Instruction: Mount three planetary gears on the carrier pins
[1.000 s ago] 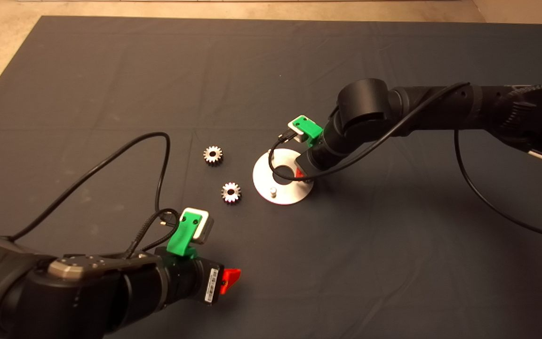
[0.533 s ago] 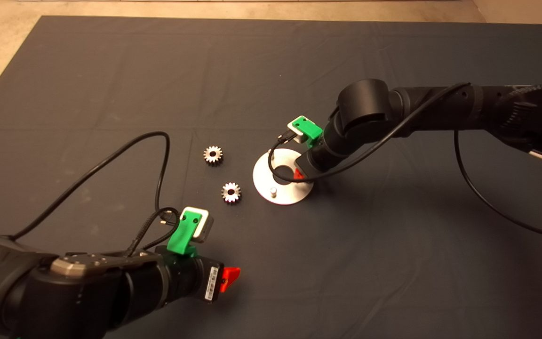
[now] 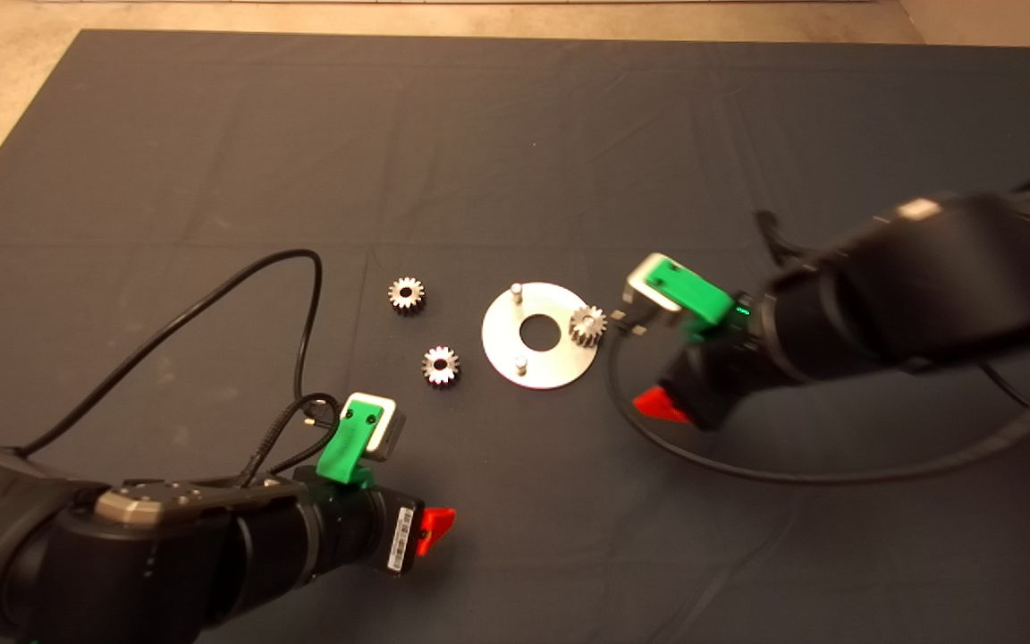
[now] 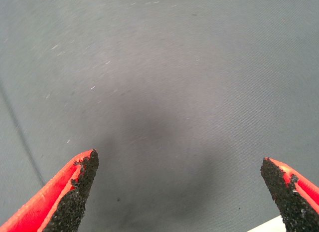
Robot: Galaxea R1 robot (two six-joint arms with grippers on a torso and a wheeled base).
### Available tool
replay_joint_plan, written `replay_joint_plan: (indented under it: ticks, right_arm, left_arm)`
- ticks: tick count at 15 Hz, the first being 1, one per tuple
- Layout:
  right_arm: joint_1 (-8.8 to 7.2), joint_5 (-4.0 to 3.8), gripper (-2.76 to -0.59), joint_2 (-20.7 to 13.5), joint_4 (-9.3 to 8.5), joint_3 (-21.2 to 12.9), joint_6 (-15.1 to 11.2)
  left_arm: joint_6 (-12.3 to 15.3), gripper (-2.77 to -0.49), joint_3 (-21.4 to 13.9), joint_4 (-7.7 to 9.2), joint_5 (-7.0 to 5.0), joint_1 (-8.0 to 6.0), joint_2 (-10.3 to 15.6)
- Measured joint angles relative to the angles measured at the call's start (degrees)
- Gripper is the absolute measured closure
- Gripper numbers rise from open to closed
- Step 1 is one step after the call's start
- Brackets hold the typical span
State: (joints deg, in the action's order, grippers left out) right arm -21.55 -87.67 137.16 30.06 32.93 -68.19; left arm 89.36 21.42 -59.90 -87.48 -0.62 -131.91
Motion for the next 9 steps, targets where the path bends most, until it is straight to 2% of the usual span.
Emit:
replay_joint_plan:
  ticks: [1, 2, 3, 4, 5, 6, 8, 9]
  right_arm:
    - [0.87, -0.84, -2.07, -2.5, 0.06, -0.9, -0.8]
    - [2.07, -1.1, -2.07, -3.4, 0.11, -1.8, -1.2]
    - [3.26, -0.76, -2.07, -3.6, 0.23, -3.2, -1.6]
    - [4.03, -0.1, -2.07, -3.7, 0.74, -4.2, -1.8]
    - [4.18, 0.43, -2.07, -3.9, 1.99, -4.9, -2.0]
    - [4.22, 0.37, -2.07, -4.6, 2.98, -5.1, -2.2]
    - [4.78, -0.34, -2.07, -5.9, 3.67, -5.3, -2.6]
    - [4.91, -0.36, -2.07, -6.2, 3.97, -5.6, -3.3]
  left_arm:
    - [-0.7, -2.35, 0.0, 0.0, 0.0, -0.01, 0.0]
    - [-1.6, -2.35, 0.0, -0.16, 0.11, -0.04, -0.3]
    - [-2.1, -2.35, 0.0, -0.13, 0.2, -0.04, -0.3]
    - [-3.3, -2.35, 0.0, -0.16, 0.13, 0.0, -0.1]
    - [-4.4, -2.35, 0.0, -0.09, -0.09, -0.01, 0.5]
    - [-5.4, -2.35, 0.0, -0.13, -0.04, -0.01, 0.7]
    - [-7.8, -2.35, 0.0, -0.11, 0.08, -0.16, 0.8]
    - [-9.2, -2.35, 0.0, -0.05, 0.11, -0.54, 1.2]
